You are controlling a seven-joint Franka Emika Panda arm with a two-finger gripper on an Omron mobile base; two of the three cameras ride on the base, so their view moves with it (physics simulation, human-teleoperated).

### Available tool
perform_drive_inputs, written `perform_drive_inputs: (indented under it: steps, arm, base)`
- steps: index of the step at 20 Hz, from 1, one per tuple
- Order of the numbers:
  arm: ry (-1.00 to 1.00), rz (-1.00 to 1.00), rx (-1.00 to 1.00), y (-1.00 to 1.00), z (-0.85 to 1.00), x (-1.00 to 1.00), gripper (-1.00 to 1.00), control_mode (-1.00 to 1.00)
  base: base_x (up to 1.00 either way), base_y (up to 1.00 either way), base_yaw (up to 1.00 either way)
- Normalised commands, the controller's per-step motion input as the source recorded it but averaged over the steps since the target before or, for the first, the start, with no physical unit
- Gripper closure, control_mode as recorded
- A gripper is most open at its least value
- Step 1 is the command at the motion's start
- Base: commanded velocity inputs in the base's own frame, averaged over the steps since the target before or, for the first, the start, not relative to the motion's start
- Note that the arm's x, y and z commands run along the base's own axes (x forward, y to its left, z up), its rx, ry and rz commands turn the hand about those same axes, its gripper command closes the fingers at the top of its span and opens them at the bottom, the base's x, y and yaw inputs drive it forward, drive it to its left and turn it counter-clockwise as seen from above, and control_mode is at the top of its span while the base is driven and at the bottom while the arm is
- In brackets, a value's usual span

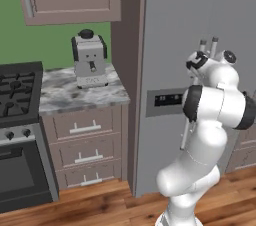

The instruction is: Take the bottled waters from the counter and place them in the freezer to freeze. Close the freezer door after placing the bottles.

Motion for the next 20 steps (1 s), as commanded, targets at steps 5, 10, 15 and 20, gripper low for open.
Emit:
perform_drive_inputs:
  steps: [5, 10, 15, 20]
  arm:
    - [0.0, -0.04, -0.11, 0.22, 0.01, 0.22, -1.0, -1.0]
    - [0.0, -0.13, -0.11, 0.29, 0.0, 0.33, -1.0, -1.0]
    - [-0.02, -0.12, -0.07, 0.24, 0.0, 0.52, -1.0, -1.0]
    - [0.0, -0.01, -0.01, 0.0, 0.0, 0.54, -1.0, -1.0]
  base:
    - [0.0, 0.0, 0.0]
    - [0.0, 0.0, 0.0]
    - [0.0, 0.0, 0.0]
    - [0.0, 0.0, 0.0]
